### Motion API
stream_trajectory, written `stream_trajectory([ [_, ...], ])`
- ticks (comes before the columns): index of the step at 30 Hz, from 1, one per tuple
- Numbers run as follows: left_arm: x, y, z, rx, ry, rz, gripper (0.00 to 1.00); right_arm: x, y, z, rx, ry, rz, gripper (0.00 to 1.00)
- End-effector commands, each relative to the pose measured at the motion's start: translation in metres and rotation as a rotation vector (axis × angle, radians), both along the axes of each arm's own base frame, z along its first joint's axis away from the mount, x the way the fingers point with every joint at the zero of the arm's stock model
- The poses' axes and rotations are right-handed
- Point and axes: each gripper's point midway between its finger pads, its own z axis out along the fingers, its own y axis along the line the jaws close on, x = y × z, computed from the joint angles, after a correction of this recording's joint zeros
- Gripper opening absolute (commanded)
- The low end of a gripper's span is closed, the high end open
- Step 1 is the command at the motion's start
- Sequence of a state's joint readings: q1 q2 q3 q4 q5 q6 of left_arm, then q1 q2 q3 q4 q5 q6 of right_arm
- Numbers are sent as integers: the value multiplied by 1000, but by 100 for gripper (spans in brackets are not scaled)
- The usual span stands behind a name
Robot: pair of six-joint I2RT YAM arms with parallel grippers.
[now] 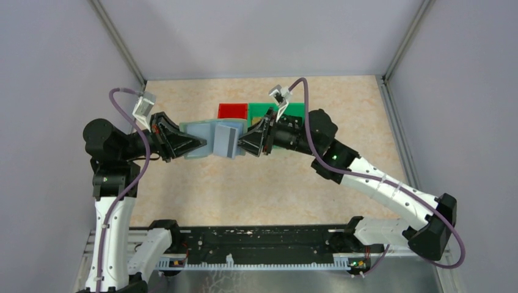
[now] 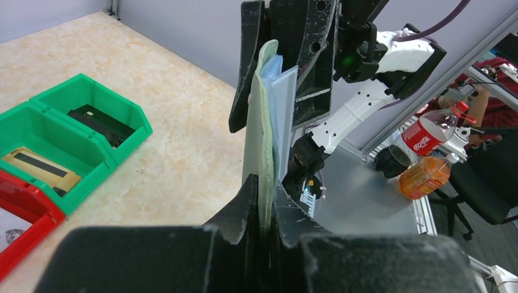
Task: Take the credit cards out of the card holder
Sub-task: Remove the credit card from the card holder.
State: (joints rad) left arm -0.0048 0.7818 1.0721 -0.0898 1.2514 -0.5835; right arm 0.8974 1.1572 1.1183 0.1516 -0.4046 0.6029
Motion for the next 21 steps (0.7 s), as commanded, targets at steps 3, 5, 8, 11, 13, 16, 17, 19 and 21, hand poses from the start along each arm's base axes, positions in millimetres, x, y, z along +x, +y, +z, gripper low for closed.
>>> stream_trajectory([
  [3,-7,-1,3,1,-31,-21,0,-18,-1,23,122,-46,58,45],
  [5,-7,-1,3,1,-30,-19,0,-26,0,25,142,-53,107,48],
  [8,-5,-1,2,1,-27,-14,0,-35,2,27,166,-49,162,52],
  [11,-5,-1,2,1,-25,-11,0,-41,2,31,212,-48,198,55],
  [13,-5,0,2,0,-24,-9,0,-44,3,37,261,-43,222,56],
  [16,-6,-1,2,-1,-25,-14,0,-39,11,39,260,-17,209,49],
  [17,-8,-1,3,-2,-25,-16,0,-34,15,38,237,-15,182,45],
  [19,-9,-1,3,-1,-29,-18,0,-29,24,33,181,-34,126,39],
  [21,-10,-1,3,-1,-30,-26,0,-30,32,32,154,-65,90,38],
])
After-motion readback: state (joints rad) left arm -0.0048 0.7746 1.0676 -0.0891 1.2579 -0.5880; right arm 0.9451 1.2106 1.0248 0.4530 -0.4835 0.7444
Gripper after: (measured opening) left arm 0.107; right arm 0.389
